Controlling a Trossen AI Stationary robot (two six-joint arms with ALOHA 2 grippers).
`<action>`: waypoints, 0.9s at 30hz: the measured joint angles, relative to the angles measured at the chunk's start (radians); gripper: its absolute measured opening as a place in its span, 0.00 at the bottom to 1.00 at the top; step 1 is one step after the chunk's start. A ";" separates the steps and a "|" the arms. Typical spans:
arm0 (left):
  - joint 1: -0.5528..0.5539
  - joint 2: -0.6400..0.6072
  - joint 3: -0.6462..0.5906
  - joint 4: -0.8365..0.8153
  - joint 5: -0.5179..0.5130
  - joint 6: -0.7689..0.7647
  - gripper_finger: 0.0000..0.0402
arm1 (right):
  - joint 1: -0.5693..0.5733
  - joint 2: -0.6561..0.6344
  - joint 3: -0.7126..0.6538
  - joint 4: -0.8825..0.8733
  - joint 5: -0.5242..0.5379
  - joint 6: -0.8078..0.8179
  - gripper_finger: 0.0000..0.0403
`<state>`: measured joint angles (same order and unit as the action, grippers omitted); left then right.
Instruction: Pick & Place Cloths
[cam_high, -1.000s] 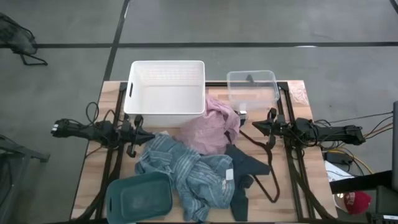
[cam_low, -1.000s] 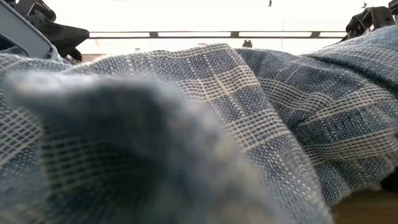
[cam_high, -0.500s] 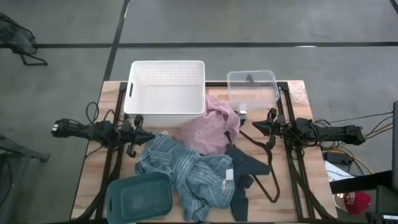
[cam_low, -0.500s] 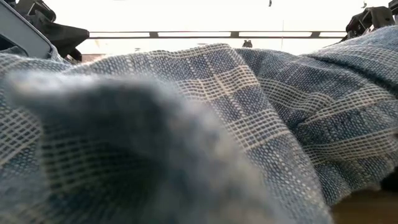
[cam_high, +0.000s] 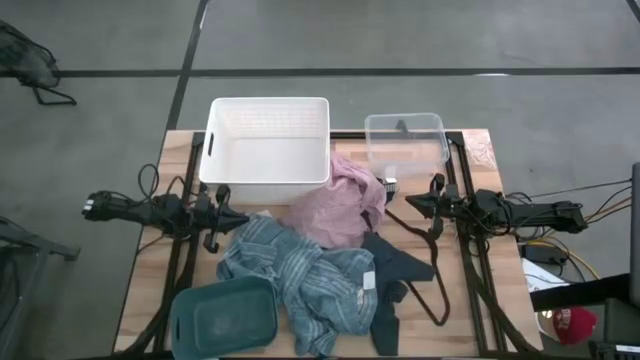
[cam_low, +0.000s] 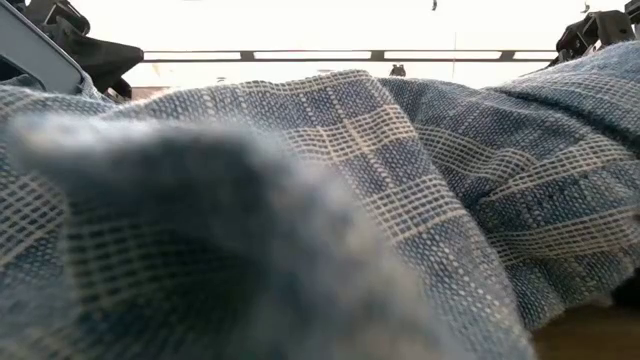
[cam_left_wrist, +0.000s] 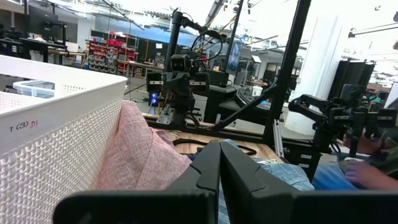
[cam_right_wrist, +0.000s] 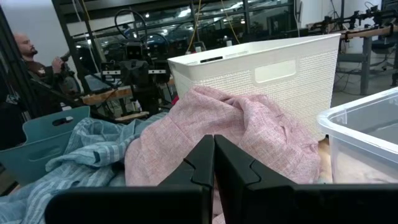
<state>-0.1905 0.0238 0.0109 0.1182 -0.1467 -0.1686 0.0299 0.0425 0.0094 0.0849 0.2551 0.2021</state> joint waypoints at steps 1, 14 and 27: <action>0.000 0.000 0.000 0.000 0.000 0.000 0.03 | 0.000 0.000 0.000 0.000 0.000 0.000 0.02; 0.000 0.000 0.000 0.000 0.000 0.000 0.03 | 0.000 0.000 0.000 0.069 -0.001 0.088 0.02; 0.000 0.000 0.000 0.000 0.000 0.000 0.03 | 0.021 0.104 0.001 0.125 0.005 0.364 0.02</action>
<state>-0.1903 0.0238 0.0109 0.1184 -0.1467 -0.1684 0.0512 0.1468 0.0101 0.2101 0.2604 0.5659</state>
